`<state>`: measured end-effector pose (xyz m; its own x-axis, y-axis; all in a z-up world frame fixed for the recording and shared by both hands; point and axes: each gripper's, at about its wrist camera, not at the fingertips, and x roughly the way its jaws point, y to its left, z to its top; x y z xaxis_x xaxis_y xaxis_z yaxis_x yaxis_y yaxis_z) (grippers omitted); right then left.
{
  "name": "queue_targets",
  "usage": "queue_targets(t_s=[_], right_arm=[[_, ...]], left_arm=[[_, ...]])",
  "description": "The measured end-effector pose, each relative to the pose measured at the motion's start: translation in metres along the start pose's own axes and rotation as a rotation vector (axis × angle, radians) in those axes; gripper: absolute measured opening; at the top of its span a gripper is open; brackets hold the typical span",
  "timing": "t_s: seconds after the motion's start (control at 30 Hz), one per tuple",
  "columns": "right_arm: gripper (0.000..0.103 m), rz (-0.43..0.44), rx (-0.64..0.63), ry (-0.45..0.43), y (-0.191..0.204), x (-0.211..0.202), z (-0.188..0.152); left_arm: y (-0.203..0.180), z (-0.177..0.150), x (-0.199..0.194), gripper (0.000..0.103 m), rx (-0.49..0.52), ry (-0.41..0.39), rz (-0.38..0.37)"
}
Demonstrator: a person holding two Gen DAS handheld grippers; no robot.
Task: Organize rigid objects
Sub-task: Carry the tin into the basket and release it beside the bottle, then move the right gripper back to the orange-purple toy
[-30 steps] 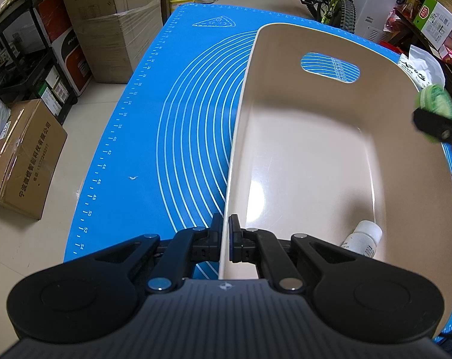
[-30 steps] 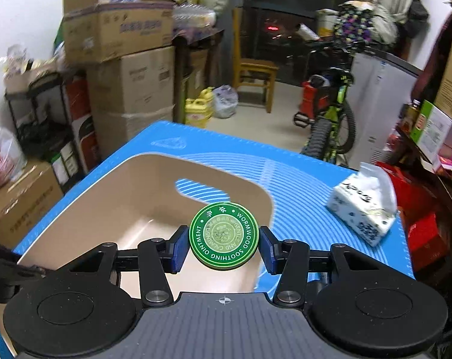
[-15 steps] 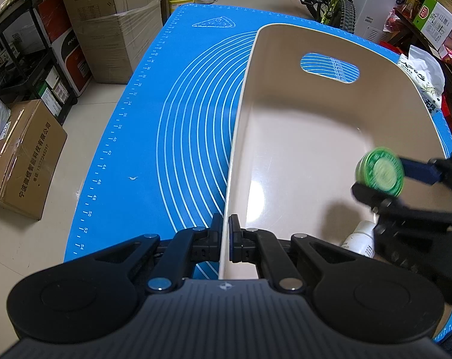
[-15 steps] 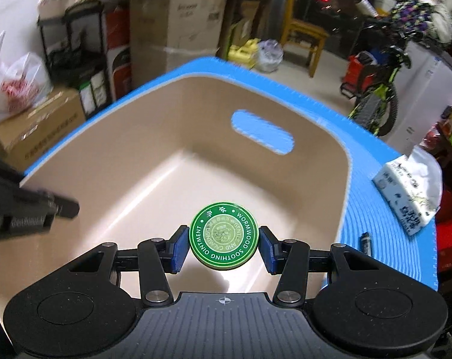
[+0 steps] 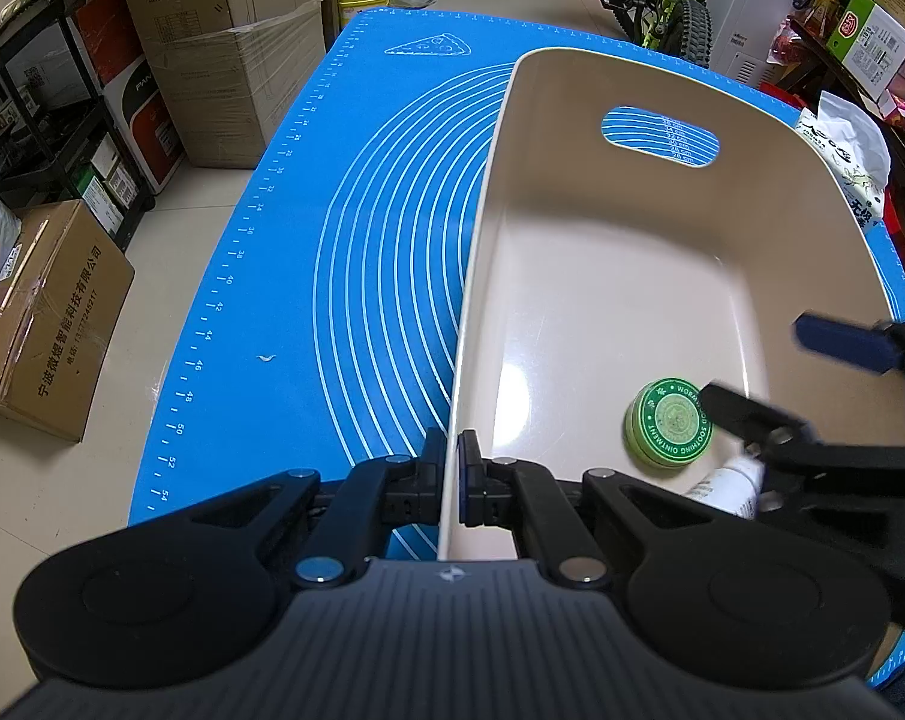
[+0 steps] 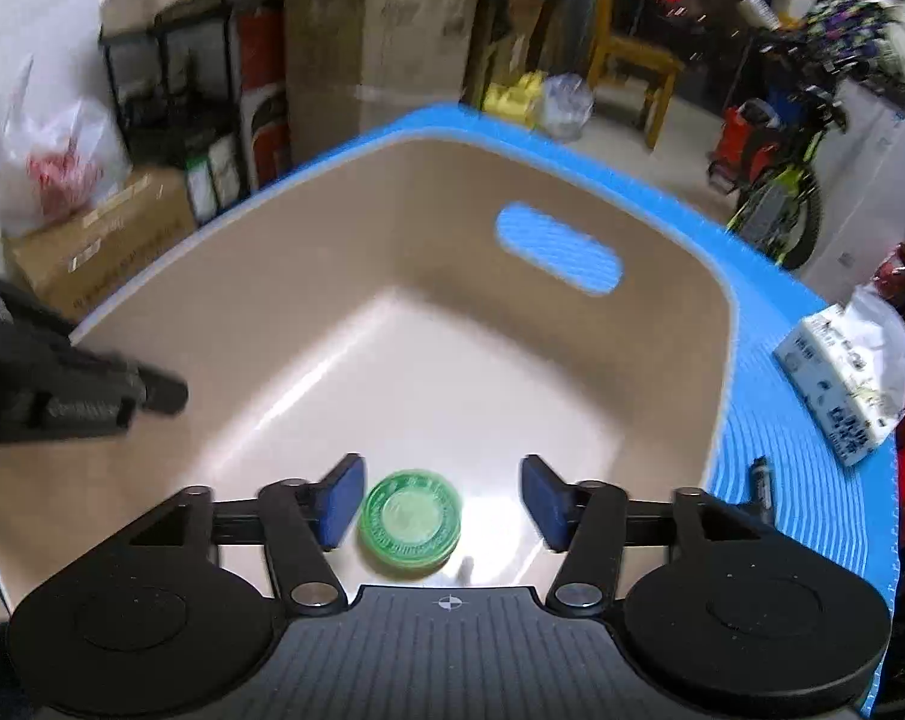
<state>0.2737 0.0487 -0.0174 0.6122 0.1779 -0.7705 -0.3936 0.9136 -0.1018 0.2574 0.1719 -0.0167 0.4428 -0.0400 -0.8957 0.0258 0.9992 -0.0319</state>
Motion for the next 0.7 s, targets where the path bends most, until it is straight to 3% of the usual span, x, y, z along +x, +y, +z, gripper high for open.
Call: queue_targets(t_s=[0.37, 0.7], right_arm=[[0.075, -0.037, 0.118, -0.178, -0.049, -0.050, -0.003], [0.078, -0.155, 0.232, -0.187, -0.123, -0.081, -0.038]], left_arm=[[0.001, 0.001, 0.000, 0.005, 0.000, 0.000, -0.003], [0.002, 0.000, 0.000, 0.005, -0.001, -0.001, -0.006]])
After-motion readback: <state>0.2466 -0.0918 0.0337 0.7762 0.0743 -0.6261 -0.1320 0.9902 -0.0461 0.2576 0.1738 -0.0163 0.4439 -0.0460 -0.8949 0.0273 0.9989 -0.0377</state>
